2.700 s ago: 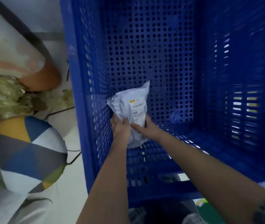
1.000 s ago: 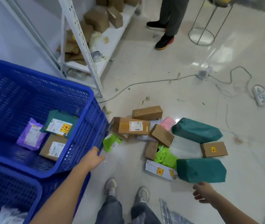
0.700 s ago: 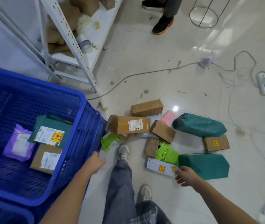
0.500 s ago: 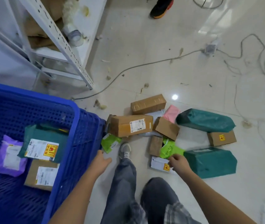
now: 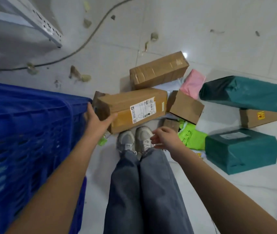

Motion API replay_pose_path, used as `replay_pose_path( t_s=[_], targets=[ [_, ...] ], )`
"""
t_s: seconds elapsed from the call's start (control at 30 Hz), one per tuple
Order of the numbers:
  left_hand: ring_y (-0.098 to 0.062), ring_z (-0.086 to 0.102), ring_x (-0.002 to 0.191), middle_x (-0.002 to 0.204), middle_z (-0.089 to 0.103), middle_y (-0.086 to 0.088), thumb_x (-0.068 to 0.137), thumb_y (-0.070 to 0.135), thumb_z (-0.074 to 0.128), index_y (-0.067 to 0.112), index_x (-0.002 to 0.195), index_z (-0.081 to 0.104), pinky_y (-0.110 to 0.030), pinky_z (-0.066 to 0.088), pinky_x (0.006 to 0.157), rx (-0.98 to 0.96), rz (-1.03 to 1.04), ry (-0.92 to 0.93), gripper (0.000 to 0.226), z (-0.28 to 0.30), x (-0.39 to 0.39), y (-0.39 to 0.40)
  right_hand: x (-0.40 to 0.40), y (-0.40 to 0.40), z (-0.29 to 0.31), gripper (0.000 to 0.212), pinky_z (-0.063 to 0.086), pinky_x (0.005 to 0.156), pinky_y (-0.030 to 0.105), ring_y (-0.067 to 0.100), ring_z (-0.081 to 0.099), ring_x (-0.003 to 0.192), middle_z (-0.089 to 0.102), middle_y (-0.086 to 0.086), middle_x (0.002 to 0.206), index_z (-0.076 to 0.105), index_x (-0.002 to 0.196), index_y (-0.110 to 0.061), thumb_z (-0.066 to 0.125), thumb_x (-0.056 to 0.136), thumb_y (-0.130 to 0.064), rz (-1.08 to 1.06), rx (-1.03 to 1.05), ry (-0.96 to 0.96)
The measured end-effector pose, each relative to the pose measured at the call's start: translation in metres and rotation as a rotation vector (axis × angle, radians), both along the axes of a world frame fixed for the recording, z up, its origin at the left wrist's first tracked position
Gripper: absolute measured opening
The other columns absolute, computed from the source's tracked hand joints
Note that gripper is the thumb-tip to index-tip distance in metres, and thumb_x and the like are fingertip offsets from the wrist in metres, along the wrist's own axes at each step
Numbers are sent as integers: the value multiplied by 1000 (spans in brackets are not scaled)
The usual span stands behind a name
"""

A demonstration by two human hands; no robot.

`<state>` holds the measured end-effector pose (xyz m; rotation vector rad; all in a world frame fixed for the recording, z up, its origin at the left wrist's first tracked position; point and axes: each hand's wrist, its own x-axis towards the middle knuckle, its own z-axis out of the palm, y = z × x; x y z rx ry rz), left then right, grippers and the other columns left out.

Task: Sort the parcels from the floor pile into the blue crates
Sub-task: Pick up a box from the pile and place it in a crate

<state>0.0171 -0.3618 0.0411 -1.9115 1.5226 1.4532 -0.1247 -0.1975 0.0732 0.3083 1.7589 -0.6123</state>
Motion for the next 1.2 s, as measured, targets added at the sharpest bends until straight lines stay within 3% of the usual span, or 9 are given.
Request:
replay_pose_path(
  t_s=[0.2,0.37,0.6,0.77,0.83,0.9,1.0,1.13,1.2],
  targets=[
    [-23,19,143,158,10,-2,69,46,76,44,146,10,-39,27,109,-40,27,218,102,-64,9,-23,8,-1,-62,11,51,59,28,21,60,68,60,14,87,54,98,-6,46,94,-13,-61,26,-92],
    [-4,32,127,151,31,8,63,41,82,39,144,26,-25,34,98,12,101,344,99,-76,19,-13,23,5,-65,10,44,51,21,19,51,59,54,11,76,52,98,-5,44,94,-10,-30,66,-144],
    [-22,41,124,134,41,-2,52,33,87,51,105,43,-42,45,96,-109,110,311,72,-49,3,-1,31,7,-41,14,48,56,25,17,56,63,57,7,74,52,101,-7,49,93,-18,-58,67,-131],
    [4,55,102,121,51,15,47,51,76,55,110,49,-7,48,65,-17,302,529,69,27,8,23,20,1,14,60,55,80,47,26,62,98,57,10,119,48,127,-24,59,78,-57,-392,-118,-269],
    [3,57,105,124,53,15,48,50,73,56,110,53,-17,53,77,42,436,592,65,61,8,35,17,-6,44,76,52,86,56,32,58,112,54,7,132,43,135,-28,61,70,-61,-438,-293,-291],
    [-19,59,112,127,57,-2,50,46,71,45,114,56,-43,52,91,89,570,634,65,104,4,43,14,-16,82,79,44,94,63,35,53,121,52,5,137,37,139,-29,62,70,-58,-453,-399,-288],
    [-24,62,105,122,61,-8,50,42,73,33,114,57,-43,52,85,114,701,694,67,176,1,46,2,-36,154,91,41,102,55,30,53,123,54,7,137,34,141,-25,70,64,-59,-368,-413,-255],
    [-19,65,96,120,64,-6,58,42,76,32,123,53,-34,52,76,197,642,757,70,266,11,44,-12,-46,244,108,55,77,33,17,64,102,62,-1,122,40,137,-22,75,47,-71,-190,-419,-118],
    [-16,66,96,121,62,-3,53,42,79,36,122,54,-31,52,75,201,550,777,73,308,20,41,-19,-46,279,113,56,80,36,16,65,101,64,-2,119,41,136,-23,77,41,-72,-96,-457,-69]
  ],
)
